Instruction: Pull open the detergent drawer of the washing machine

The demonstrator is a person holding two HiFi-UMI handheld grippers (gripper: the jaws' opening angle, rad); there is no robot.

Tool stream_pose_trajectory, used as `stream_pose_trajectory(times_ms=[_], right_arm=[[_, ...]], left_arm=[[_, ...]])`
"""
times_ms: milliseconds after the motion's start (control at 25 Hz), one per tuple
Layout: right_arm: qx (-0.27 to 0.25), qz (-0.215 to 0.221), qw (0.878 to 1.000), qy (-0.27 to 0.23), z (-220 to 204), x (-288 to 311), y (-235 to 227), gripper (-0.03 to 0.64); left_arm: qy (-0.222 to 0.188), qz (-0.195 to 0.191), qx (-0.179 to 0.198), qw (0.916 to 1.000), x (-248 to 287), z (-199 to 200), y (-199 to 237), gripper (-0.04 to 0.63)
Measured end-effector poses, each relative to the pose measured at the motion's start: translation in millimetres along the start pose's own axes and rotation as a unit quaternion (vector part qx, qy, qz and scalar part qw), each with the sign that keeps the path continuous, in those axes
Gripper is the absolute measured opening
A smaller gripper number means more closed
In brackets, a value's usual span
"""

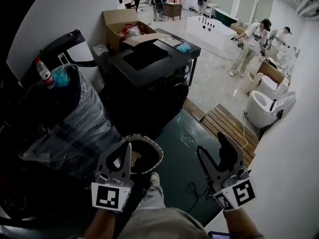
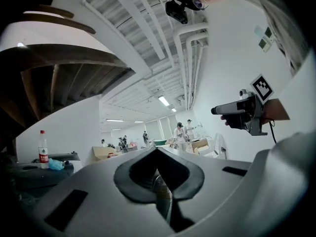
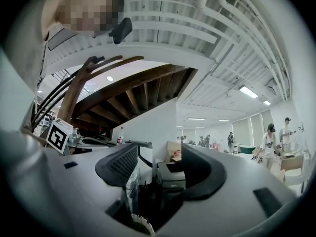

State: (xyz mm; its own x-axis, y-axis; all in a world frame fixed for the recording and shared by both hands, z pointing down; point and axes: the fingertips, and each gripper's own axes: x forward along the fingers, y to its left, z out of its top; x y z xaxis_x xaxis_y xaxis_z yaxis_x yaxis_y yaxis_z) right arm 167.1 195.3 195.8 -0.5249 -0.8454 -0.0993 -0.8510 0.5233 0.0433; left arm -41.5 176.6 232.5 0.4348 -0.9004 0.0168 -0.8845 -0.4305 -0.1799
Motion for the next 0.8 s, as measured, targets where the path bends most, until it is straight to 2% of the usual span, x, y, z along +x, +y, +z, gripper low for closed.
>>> stream_pose_trajectory(times_ms=[400,800], right_arm=[[0.016,0.007,0.999,0.035,-25,101,-37,0.272],[0.069,0.034,0.994,0.075,-76,222,-65,0.276]], left_arm=[[0.014,-0.006,-0.005,0.9999,92,-18,56,0.011],[0.046,-0.001,-0.01,0.9989,174,-61,127,0.011]])
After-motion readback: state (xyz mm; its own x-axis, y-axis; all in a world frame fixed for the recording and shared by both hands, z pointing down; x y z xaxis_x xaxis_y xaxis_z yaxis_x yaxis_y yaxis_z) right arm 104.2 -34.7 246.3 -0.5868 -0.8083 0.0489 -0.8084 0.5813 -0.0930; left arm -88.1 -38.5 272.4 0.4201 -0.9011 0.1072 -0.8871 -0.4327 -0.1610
